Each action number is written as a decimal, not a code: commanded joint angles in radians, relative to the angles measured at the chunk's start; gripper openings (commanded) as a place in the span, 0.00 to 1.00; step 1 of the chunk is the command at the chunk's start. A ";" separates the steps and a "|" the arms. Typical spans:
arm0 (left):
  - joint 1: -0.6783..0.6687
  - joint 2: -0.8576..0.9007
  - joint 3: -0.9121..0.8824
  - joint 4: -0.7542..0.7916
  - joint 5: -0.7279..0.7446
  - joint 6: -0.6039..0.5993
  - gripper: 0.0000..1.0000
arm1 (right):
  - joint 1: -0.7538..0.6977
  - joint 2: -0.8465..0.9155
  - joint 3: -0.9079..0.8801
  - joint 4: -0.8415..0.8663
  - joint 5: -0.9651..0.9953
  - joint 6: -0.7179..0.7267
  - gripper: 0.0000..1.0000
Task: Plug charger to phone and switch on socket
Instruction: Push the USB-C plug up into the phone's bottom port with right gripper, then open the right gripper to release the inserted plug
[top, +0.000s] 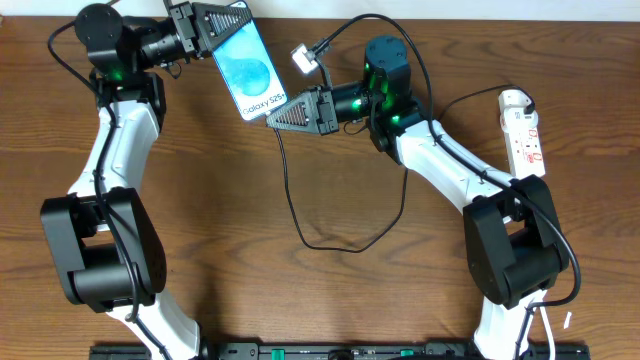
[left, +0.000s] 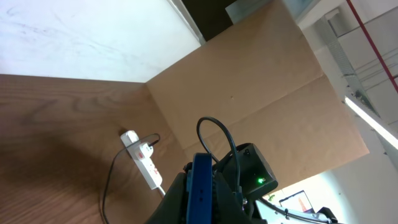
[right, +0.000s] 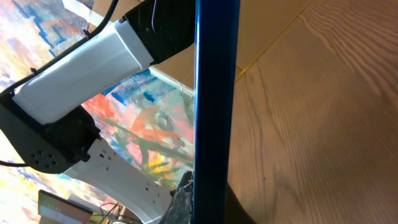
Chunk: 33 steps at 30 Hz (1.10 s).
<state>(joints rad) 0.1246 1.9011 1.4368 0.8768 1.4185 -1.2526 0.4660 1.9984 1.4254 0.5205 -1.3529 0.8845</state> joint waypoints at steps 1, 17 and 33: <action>-0.019 -0.023 0.007 0.004 0.153 0.022 0.07 | -0.004 -0.005 0.029 0.027 0.146 -0.010 0.01; -0.018 -0.023 0.007 0.004 0.152 0.029 0.08 | -0.006 -0.005 0.029 0.026 0.078 -0.010 0.34; 0.033 -0.023 0.007 0.004 0.153 0.029 0.08 | -0.014 -0.005 0.029 0.026 0.044 -0.023 0.66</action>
<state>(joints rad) 0.1390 1.9011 1.4364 0.8722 1.5650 -1.2297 0.4610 1.9984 1.4319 0.5438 -1.2995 0.8742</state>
